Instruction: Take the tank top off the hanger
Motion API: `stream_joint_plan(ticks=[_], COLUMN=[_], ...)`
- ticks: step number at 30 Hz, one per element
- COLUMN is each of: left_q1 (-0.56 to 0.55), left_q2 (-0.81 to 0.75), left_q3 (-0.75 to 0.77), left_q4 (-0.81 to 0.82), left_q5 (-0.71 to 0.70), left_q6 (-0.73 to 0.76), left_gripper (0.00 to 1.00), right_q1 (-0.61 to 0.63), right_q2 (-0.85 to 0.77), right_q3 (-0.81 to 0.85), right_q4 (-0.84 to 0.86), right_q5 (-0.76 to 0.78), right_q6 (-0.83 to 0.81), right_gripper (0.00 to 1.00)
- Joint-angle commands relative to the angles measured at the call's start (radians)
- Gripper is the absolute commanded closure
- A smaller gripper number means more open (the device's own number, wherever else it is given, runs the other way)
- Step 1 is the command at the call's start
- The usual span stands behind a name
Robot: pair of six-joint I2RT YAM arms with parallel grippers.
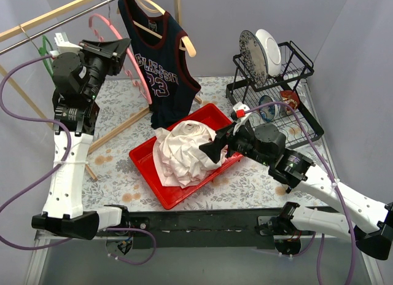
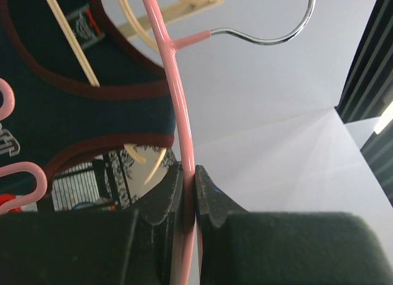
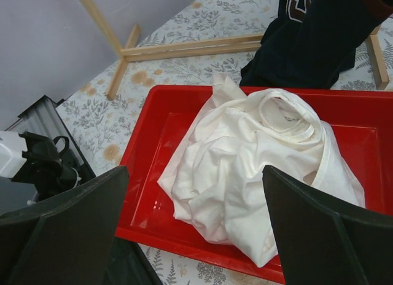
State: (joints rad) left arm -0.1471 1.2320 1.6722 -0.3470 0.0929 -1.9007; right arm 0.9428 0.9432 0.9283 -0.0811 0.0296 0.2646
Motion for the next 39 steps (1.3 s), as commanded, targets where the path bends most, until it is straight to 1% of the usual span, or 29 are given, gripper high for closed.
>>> stream_joint_plan(ticks=[1, 3, 5, 6, 7, 8, 12, 15, 18, 28, 29, 31, 32, 34, 35, 37, 38, 39], left_q1=[0.070, 0.101, 0.121, 0.145, 0.146, 0.197, 0.250, 0.273, 0.297, 0.330, 0.328, 0.328, 0.328, 0.328, 0.327, 0.320, 0.310, 0.304], left_q2=[-0.012, -0.035, -0.037, -0.032, -0.028, -0.029, -0.017, 0.007, -0.015, -0.042, -0.045, -0.057, -0.077, -0.106, -0.159, -0.222, -0.248, -0.291], left_q3=[0.028, -0.005, -0.008, -0.003, -0.005, -0.015, -0.046, -0.025, -0.078, -0.147, -0.144, -0.144, -0.149, -0.166, -0.201, -0.251, -0.282, -0.285], left_q4=[0.097, 0.147, 0.138, 0.134, 0.131, 0.160, 0.220, 0.197, 0.223, 0.206, 0.195, 0.186, 0.174, 0.155, 0.137, 0.114, 0.103, 0.094], left_q5=[0.065, 0.048, 0.041, 0.050, 0.056, 0.067, 0.131, 0.134, 0.131, 0.127, 0.123, 0.111, 0.110, 0.131, 0.128, 0.085, 0.071, 0.056], left_q6=[-0.034, -0.034, -0.031, -0.034, -0.040, -0.050, -0.127, -0.135, -0.170, -0.187, -0.178, -0.152, -0.141, -0.092, -0.077, -0.048, -0.026, 0.000], left_gripper=[1.00, 1.00, 1.00, 1.00, 1.00, 1.00, 1.00, 1.00, 1.00, 1.00, 0.96, 0.83, 0.63, 0.45, 0.35, 0.25, 0.17, 0.13], right_q1=[0.001, 0.001, 0.001, 0.001, 0.001, 0.001, 0.001, 0.001, -0.001, 0.001, 0.001, 0.001, 0.001, 0.001, 0.001, 0.001, 0.001, 0.001], right_q2=[-0.029, -0.035, -0.041, -0.044, -0.047, -0.049, -0.053, -0.057, -0.054, -0.049, -0.050, -0.050, -0.052, -0.050, -0.047, -0.023, -0.012, -0.001], right_q3=[0.037, 0.035, 0.035, 0.032, 0.032, 0.032, 0.037, 0.033, 0.032, 0.033, 0.033, 0.040, 0.043, 0.061, 0.070, 0.127, 0.150, 0.171], right_q4=[0.020, 0.018, 0.018, 0.018, 0.018, 0.018, 0.011, 0.015, 0.017, 0.012, 0.012, 0.012, 0.011, 0.012, 0.011, -0.003, -0.022, -0.023], right_q5=[-0.057, -0.065, -0.066, -0.065, -0.065, -0.066, -0.068, -0.065, -0.071, -0.073, -0.076, -0.079, -0.079, -0.066, -0.053, 0.009, 0.022, 0.036], right_q6=[0.027, 0.027, 0.030, 0.031, 0.033, 0.033, 0.030, 0.033, 0.035, 0.036, 0.041, 0.045, 0.044, 0.042, 0.039, 0.025, 0.015, -0.007], right_gripper=[0.02, 0.01, 0.01, 0.02, 0.02, 0.02, 0.02, 0.01, 0.02, 0.02, 0.01, 0.02, 0.01, 0.01, 0.02, 0.01, 0.01, 0.02])
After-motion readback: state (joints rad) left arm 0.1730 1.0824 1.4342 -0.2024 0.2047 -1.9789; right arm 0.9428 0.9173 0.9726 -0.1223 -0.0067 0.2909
